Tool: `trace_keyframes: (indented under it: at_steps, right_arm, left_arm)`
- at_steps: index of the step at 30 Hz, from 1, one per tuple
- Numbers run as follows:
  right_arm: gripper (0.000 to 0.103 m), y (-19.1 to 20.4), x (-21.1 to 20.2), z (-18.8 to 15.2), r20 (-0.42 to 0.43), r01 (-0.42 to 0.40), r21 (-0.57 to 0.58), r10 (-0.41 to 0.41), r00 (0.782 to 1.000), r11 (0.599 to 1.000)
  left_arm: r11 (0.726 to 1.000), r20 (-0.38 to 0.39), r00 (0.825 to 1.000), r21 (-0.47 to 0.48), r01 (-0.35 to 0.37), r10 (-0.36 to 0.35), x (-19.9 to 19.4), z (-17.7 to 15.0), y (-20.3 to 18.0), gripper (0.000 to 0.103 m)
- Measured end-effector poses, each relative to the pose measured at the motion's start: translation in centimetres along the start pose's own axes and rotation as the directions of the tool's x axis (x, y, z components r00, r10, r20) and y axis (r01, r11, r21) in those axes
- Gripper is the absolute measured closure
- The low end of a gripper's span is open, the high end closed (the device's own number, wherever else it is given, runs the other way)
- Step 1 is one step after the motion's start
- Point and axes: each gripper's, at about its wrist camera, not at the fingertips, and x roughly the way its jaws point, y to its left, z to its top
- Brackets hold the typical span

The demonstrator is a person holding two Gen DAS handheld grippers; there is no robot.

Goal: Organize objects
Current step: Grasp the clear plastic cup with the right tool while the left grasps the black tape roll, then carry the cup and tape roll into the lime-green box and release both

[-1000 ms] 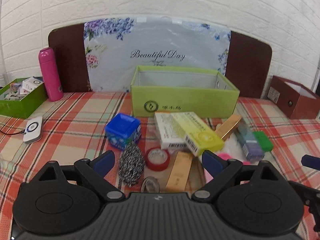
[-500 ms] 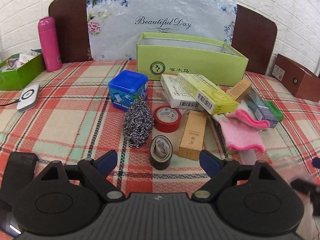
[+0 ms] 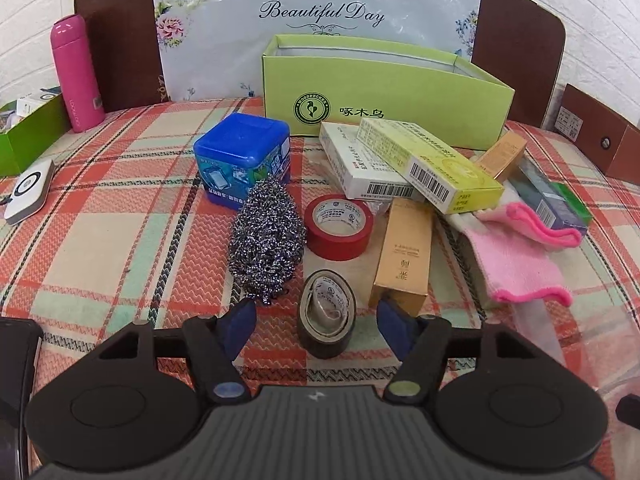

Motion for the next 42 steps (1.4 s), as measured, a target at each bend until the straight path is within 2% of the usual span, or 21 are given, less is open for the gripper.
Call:
trace_keyframes:
  at_steps: [3,5,6,8,10,12,16,19,20,22,25,28,30,32,34,36,37,38,42]
  right_arm:
    - [0.000,-1.2,-0.3,-0.6,-0.011,0.169,0.026,-0.168,0.986,0.985]
    - [0.000,-2.2,-1.2,-0.7,0.008,0.208,0.082,-0.209,0.978,0.975]
    - [0.000,-2.3,-1.8,-0.7,0.025,0.179,0.095,-0.182,0.983,0.979]
    - [0.000,-1.8,-3.2,-0.6,0.063,0.102,0.094,-0.108,0.992,0.990]
    - [0.000,-0.9,-4.0,-0.5,0.074,0.066,0.050,-0.070,0.995,0.997]
    - [0.000,-0.1,-4.4,-0.6,0.084,0.061,0.012,-0.062,0.995,0.998]
    - [0.000,0.7,-4.3,-0.7,0.050,-0.032,0.043,0.029,0.998,0.999]
    - [0.000,1.2,-4.0,-1.0,0.037,-0.055,0.073,0.052,0.998,0.996]
    - [0.000,1.4,-3.7,-1.0,0.034,-0.063,0.086,0.060,0.998,0.994]
    - [0.000,1.8,-2.7,-0.7,0.043,-0.064,0.103,0.060,0.997,0.993]
    - [0.000,2.4,-0.8,-0.4,0.029,-0.011,0.104,0.008,1.000,0.995]
    - [0.007,2.0,0.3,-0.5,0.016,0.033,0.098,-0.035,0.999,0.995]
    - [0.011,1.5,0.4,-0.7,0.018,0.035,0.119,-0.038,0.999,0.992]
    - [0.013,1.1,0.2,-0.8,0.026,0.042,0.128,-0.046,0.999,0.991]
    - [0.026,0.9,0.1,-0.8,0.033,0.046,0.130,-0.050,0.998,0.990]
    - [0.034,0.7,0.2,-0.7,0.032,0.040,0.133,-0.045,0.998,0.990]
    - [0.037,0.7,0.4,-0.7,0.030,0.034,0.133,-0.038,0.999,0.991]
    - [0.037,0.7,0.6,-0.7,0.028,0.025,0.130,-0.028,0.999,0.991]
    - [0.038,0.7,0.9,-0.8,0.030,0.012,0.125,-0.016,0.999,0.992]
  left_arm:
    - [1.000,0.001,1.000,-0.014,0.025,-0.025,0.1,0.0,0.3,0.033]
    - [0.999,0.000,1.000,-0.020,0.031,-0.031,0.1,0.1,0.4,0.034]
    - [0.999,-0.001,0.999,-0.021,0.034,-0.034,0.1,0.1,0.4,0.036]
    - [0.998,-0.001,0.999,-0.030,0.048,-0.048,0.0,0.1,0.3,0.052]
    - [0.997,0.001,0.998,-0.042,0.058,-0.058,-0.2,0.2,0.4,0.057]
    - [0.998,0.000,0.998,-0.038,0.058,-0.058,-0.2,0.1,0.3,0.057]
    - [0.999,0.005,0.999,-0.022,0.042,-0.042,-0.2,0.2,0.1,0.050]
    - [0.998,-0.006,0.998,-0.031,0.055,-0.055,0.2,0.3,0.1,0.051]
    - [0.998,-0.009,0.998,-0.032,0.062,-0.063,0.2,0.3,0.0,0.056]
    - [0.997,-0.007,0.997,-0.027,0.071,-0.071,0.0,0.1,-0.3,0.062]
    - [0.994,-0.003,0.995,-0.029,0.103,-0.103,-0.8,-0.2,-0.7,0.062]
    - [0.996,0.007,0.996,-0.021,0.085,-0.085,-0.9,-0.4,-1.0,0.044]
    - [0.996,0.001,0.997,-0.033,0.081,-0.081,-0.4,-0.3,-1.0,0.044]
    - [0.995,-0.010,0.995,-0.041,0.095,-0.096,0.1,-0.1,-1.1,0.048]
    - [0.996,-0.010,0.996,-0.027,0.086,-0.086,0.3,0.0,-1.4,0.048]
    - [0.997,-0.006,0.997,-0.013,0.077,-0.077,0.3,-0.1,-1.6,0.049]
    - [0.998,-0.003,0.998,-0.005,0.069,-0.069,0.2,-0.2,-1.7,0.058]
    - [0.998,-0.003,0.998,-0.001,0.064,-0.064,0.1,-0.2,-1.6,0.068]
    - [0.994,-0.011,0.995,-0.033,0.104,-0.104,-0.5,-0.3,-0.7,0.070]
